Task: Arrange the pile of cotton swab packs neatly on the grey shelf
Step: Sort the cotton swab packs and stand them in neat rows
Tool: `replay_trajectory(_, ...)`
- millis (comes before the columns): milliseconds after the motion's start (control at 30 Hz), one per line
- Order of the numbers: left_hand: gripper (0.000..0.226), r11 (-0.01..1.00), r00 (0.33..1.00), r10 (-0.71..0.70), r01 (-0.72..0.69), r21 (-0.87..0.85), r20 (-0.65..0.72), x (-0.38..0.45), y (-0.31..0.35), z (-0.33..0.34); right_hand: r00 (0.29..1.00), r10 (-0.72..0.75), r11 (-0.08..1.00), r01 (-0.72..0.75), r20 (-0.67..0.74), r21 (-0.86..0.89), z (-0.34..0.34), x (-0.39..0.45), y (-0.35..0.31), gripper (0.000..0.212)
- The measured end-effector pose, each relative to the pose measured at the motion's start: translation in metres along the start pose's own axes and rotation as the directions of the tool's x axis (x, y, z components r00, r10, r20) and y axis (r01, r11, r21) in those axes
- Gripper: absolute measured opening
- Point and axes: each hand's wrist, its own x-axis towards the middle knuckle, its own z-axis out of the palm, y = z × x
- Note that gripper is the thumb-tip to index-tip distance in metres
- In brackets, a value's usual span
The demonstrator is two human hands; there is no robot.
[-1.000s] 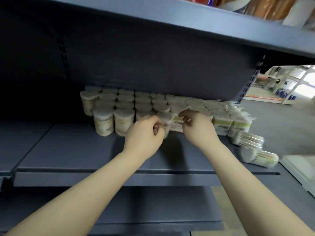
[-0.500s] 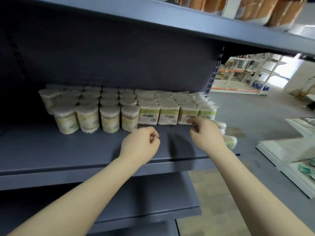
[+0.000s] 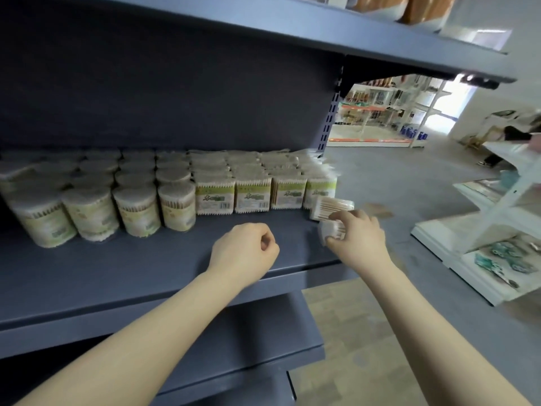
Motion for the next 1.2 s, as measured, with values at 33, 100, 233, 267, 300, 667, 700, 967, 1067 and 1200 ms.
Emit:
replay_trajectory(33,0.015,1.000,1.000,0.003,-0.003,0.001,0.006,0.003,0.001,0.003,1.000,0.004,1.000,-0.004,0.007,-0.002,0.001,0.001,0.003,0.046)
replay_trajectory(100,0.015,1.000,1.000,0.006,-0.006,0.003,0.014,0.008,0.004,0.008,1.000,0.010,1.000,-0.010,0.015,-0.001,0.002,0.003,0.009,0.049)
replay_trajectory(233,0.015,1.000,0.999,0.006,-0.006,0.005,0.035,0.015,0.007,0.016,1.000,-0.002,1.000,0.002,0.024,0.009,0.005,0.008,0.019,0.049)
replay_trajectory(267,0.015,1.000,0.999,0.005,-0.005,0.007,0.041,0.016,0.007,0.017,1.000,-0.006,1.000,0.006,0.022,0.023,0.005,0.009,0.021,0.049)
replay_trajectory(300,0.015,1.000,0.999,0.003,-0.004,0.008,0.044,0.017,0.007,0.018,1.000,-0.010,0.999,0.009,0.020,0.041,0.006,0.010,0.023,0.048)
replay_trajectory(667,0.015,0.999,0.998,-0.036,0.034,0.026,0.045,0.023,-0.005,0.020,0.992,-0.113,0.993,0.111,0.050,0.039,0.008,0.018,0.023,0.037)
replay_trajectory(700,0.015,0.999,0.998,-0.040,0.039,0.027,0.047,0.023,-0.006,0.020,0.990,-0.125,0.992,0.123,0.058,0.041,0.007,0.018,0.021,0.037)
replay_trajectory(967,0.018,0.995,0.996,-0.085,0.083,0.057,0.040,0.018,-0.018,0.011,0.984,-0.173,0.974,0.163,0.045,0.160,0.001,0.017,0.002,0.039)
replay_trajectory(1067,0.018,0.994,0.995,-0.100,0.098,0.052,0.026,0.015,-0.023,0.007,0.980,-0.200,0.959,0.192,0.017,0.206,-0.002,0.017,-0.006,0.041)
replay_trajectory(1200,0.018,0.991,0.993,-0.121,0.121,0.052,0.003,0.011,-0.030,0.000,0.972,-0.234,0.923,0.226,-0.012,0.312,-0.001,0.018,-0.015,0.041)
